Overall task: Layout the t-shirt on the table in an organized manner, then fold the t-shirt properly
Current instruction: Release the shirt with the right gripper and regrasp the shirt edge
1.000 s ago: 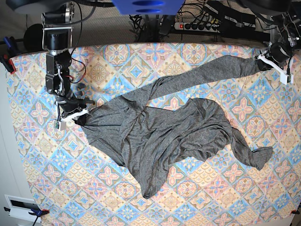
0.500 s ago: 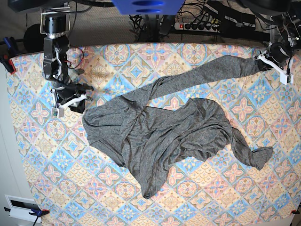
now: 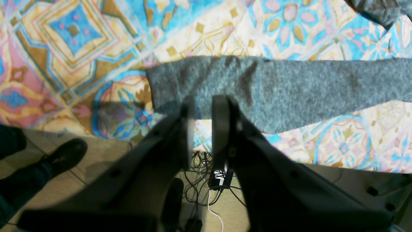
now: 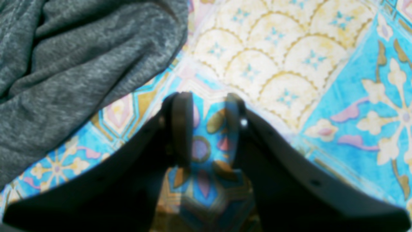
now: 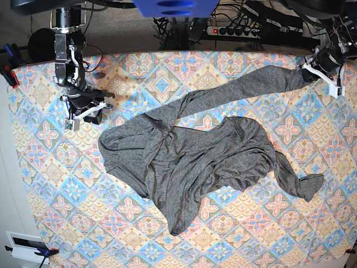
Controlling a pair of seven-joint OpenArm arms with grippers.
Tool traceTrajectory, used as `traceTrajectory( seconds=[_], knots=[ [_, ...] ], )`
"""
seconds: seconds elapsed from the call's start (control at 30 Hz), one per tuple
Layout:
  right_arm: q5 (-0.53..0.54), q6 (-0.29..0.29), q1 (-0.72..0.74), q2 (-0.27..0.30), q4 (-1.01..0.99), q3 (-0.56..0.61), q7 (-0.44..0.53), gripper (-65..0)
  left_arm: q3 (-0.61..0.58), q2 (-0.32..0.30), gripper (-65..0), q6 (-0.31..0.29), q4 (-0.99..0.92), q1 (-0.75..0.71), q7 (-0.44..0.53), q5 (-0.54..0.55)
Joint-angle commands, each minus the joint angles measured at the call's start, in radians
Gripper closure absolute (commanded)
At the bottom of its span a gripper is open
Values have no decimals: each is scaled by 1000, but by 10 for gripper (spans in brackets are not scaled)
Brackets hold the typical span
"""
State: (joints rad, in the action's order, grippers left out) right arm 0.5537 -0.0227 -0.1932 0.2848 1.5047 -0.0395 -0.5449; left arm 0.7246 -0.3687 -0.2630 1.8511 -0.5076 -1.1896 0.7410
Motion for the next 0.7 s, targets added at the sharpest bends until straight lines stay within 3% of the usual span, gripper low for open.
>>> traceTrajectory(
  seconds=[0.0,0.23,0.43,0.67],
  knots=[
    [32,25,-15,-14,-14,20,-134,-186,7,-20,-99,0,12,-3,15,12],
    [32,25,25,-68,-11,74,-206,-225,7,-20,-99,0,11,-3,15,9],
    [27,25,39,-74,4,191,-202,-225,7,-19,-99,0,11,-3,15,10],
    [27,23,82,-94,10,198,-208,-225,7,-19,-99,0,11,-3,15,10]
  ],
)
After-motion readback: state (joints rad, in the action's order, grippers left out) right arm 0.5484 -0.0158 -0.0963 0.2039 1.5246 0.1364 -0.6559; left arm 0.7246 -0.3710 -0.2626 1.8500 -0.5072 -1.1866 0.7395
